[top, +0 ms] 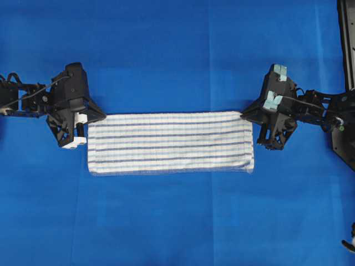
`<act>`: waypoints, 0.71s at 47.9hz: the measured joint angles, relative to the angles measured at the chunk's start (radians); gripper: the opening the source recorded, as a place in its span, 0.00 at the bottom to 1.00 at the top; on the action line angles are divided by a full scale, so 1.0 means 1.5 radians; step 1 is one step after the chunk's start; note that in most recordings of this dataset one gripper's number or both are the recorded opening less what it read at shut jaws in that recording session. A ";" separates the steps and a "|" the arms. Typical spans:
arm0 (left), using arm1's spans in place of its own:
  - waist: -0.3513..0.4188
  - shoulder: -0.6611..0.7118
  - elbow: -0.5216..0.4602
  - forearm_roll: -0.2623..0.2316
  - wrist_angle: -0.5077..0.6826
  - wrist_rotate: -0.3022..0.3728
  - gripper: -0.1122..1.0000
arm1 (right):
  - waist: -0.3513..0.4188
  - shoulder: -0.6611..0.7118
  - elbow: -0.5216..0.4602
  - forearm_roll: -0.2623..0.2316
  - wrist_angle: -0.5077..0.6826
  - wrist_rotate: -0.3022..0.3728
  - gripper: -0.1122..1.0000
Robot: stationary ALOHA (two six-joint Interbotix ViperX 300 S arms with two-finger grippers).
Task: Fold the blue towel.
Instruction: 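Grasp the left and right short ends of the towel strip with both grippers, then rotate the held strip to vertical, right gripper moving up, left down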
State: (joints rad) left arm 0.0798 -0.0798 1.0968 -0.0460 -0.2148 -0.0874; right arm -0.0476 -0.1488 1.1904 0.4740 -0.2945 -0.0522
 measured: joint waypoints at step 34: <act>-0.036 -0.132 -0.048 -0.001 0.117 -0.043 0.11 | -0.008 -0.153 0.000 -0.004 0.063 -0.006 0.13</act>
State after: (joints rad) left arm 0.0261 -0.2777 1.0247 -0.0476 -0.0399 -0.1519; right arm -0.0598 -0.3789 1.1904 0.4679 -0.1994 -0.0614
